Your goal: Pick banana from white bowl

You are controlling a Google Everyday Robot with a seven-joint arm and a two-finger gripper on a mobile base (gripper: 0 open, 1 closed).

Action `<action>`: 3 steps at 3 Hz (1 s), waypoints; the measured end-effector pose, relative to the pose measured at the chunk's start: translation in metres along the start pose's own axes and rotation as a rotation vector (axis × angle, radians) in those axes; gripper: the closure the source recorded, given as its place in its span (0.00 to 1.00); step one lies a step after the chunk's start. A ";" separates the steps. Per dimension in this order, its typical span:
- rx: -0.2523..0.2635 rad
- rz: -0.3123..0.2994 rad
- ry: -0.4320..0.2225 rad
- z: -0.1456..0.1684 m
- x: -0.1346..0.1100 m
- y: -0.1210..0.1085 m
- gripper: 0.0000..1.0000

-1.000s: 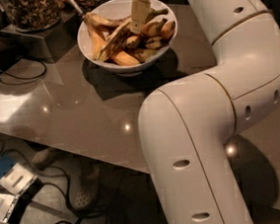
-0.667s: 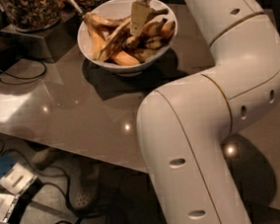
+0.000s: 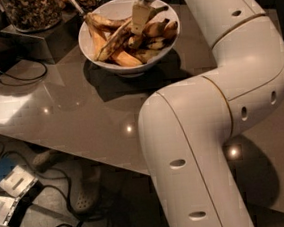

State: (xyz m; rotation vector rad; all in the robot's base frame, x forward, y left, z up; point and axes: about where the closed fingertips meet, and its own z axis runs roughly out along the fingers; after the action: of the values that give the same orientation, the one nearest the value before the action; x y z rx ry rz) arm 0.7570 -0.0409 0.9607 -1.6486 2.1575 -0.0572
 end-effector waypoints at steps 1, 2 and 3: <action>0.018 -0.001 -0.016 0.005 -0.005 -0.006 0.80; 0.018 -0.001 -0.016 0.005 -0.005 -0.006 0.99; 0.031 -0.011 -0.047 0.003 -0.011 -0.009 1.00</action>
Offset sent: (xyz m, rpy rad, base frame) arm 0.0071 0.0039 -0.0009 0.0094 -0.0198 -0.0002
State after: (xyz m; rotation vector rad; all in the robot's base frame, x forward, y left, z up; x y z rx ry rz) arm 0.7683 -0.0328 0.9640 -1.6280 2.1023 -0.0539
